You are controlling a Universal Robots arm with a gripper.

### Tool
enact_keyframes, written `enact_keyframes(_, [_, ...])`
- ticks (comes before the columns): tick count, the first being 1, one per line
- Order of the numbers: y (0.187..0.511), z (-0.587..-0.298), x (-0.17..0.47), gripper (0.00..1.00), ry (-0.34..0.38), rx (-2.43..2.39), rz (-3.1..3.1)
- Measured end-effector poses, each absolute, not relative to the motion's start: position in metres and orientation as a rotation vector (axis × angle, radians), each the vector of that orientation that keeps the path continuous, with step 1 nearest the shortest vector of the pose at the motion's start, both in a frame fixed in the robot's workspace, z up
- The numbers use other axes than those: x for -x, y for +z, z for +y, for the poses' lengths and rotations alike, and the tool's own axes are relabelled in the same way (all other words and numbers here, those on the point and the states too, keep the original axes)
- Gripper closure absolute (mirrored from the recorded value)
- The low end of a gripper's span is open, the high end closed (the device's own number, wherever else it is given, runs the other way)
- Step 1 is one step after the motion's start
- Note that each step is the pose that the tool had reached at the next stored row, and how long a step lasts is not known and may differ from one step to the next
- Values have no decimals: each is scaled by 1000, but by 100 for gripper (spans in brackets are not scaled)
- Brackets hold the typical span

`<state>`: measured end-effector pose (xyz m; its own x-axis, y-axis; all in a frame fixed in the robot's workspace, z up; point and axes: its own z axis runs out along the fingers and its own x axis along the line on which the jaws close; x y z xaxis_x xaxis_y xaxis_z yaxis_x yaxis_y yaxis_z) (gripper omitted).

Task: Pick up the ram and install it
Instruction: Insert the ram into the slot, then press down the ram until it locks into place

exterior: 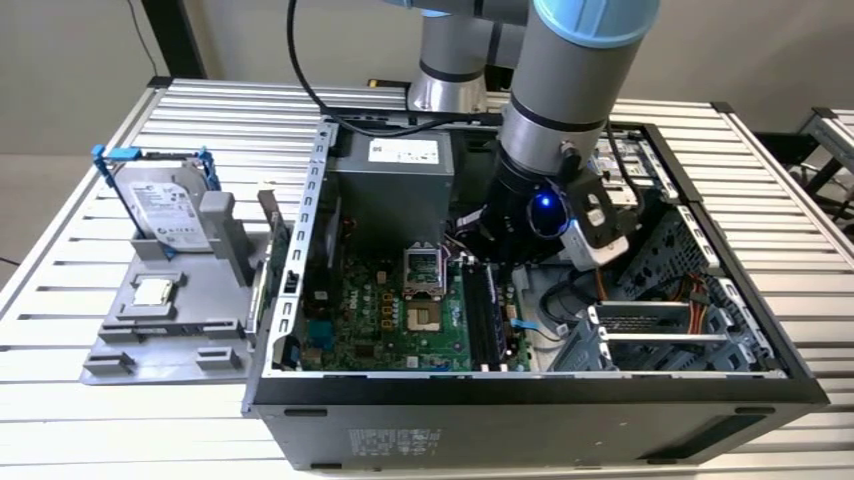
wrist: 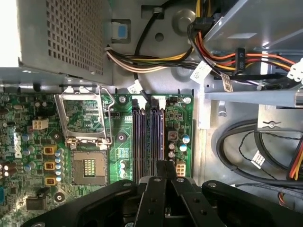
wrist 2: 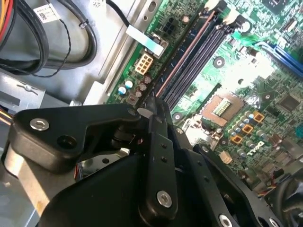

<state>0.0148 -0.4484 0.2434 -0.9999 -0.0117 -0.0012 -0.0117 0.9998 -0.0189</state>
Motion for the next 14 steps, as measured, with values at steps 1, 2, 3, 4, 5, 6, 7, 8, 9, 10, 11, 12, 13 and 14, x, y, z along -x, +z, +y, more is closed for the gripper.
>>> enact_keyframes(1, [243,-448,-15,100,-30,47,3140])
enact_keyframes(2, [243,-448,-15,100,-30,75,3139])
enact_keyframes(3, [243,-448,-15,100,-29,105,3138])
enact_keyframes(4, [243,-448,-15,100,-29,132,3137])
enact_keyframes(5, [243,-448,-15,100,-29,163,3135])
enact_keyframes(6, [243,-448,-15,100,-29,191,3133])
enact_keyframes(7, [243,-448,-15,100,-29,220,3131])
enact_keyframes(8, [243,-448,-15,100,-29,248,3129])
enact_keyframes(9, [243,-448,-15,100,-29,276,3126])
enact_keyframes(10, [243,-448,-15,100,-29,304,3124])
enact_keyframes(11, [243,-448,-15,100,-29,331,3121])
enact_keyframes(12, [243,-448,-15,100,-29,360,3117])
enact_keyframes(13, [243,-448,-15,100,-29,389,3114])
enact_keyframes(14, [243,-448,-15,100,-29,416,3110])
